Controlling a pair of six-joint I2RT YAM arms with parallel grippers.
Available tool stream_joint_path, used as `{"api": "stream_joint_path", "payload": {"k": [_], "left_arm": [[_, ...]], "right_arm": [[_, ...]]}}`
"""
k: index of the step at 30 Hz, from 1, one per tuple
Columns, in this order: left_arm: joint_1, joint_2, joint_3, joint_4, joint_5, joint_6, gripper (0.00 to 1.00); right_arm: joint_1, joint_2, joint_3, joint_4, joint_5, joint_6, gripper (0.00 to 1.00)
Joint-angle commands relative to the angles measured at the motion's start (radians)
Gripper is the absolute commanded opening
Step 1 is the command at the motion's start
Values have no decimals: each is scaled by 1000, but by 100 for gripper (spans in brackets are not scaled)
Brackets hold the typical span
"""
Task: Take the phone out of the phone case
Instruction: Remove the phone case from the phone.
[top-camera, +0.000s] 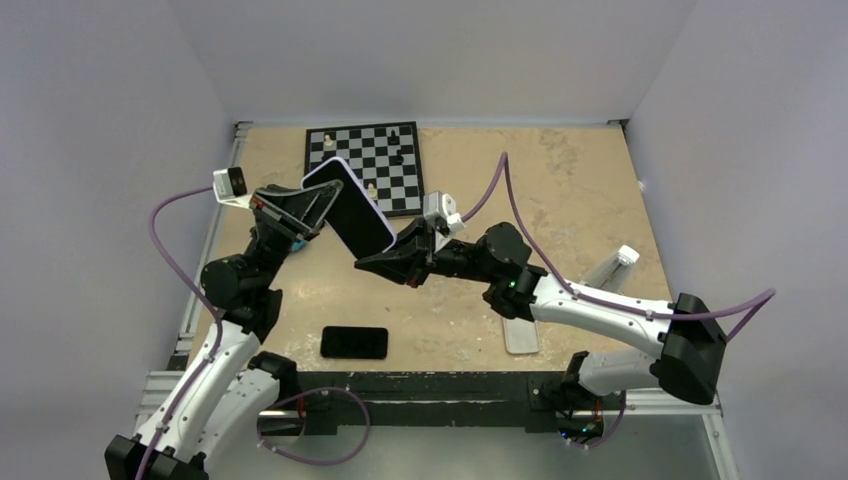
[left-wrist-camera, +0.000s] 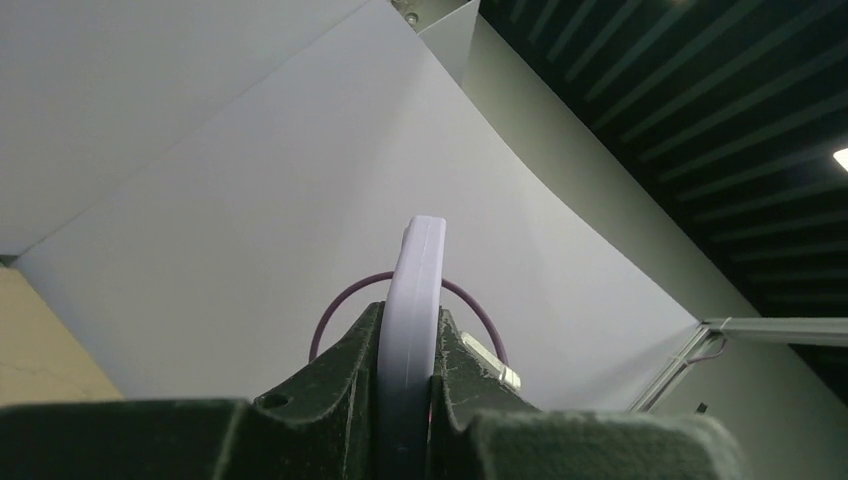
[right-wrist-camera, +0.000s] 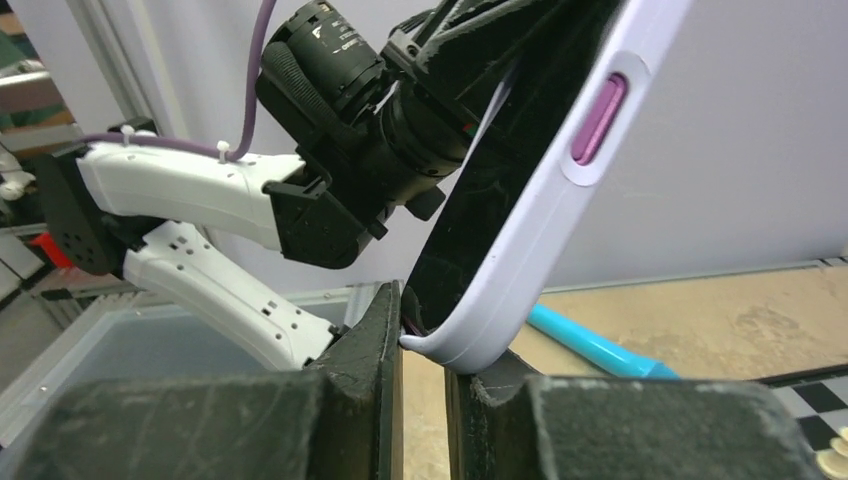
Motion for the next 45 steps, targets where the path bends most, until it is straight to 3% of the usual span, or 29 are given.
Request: {"api": "stream_joint_path", "payload": {"k": [1, 11, 17, 20, 23, 27, 28, 30, 33, 36, 45], "left_arm": [[-11, 3, 26, 92, 113, -300, 0], [-13, 27, 95, 29, 192, -340, 0], [-13, 23, 94, 7, 173, -289, 0], [-13, 15, 114, -50, 173, -179, 0], [-12, 7, 155, -170, 174, -17, 0], [-11, 78, 234, -244, 210, 178, 0], [-11, 130, 253, -221, 231, 199, 0], [-11, 221, 297, -152, 291, 221, 0], [-11, 349, 357, -18, 392, 202, 0], [-11, 402, 370, 120, 448, 168, 0], [-10, 385, 340, 138, 565, 238, 0]], "right_arm": [[-86, -27, -1, -209, 382, -348, 0], [-53, -68, 44, -320, 547, -486, 0], [-55, -105, -7, -272, 510, -359, 0], [-67, -159, -77, -266, 439, -179, 25], [-70, -219, -137, -294, 374, -34, 43], [-73, -300, -176, -382, 248, 50, 59], [-81, -323, -179, -406, 225, 66, 67], [-117, -358, -173, -431, 130, 98, 71], [-177, -374, -135, -433, -40, 131, 72], [-202, -340, -69, -516, -66, 103, 72], [-280, -232, -26, -392, -232, 234, 62]]}}
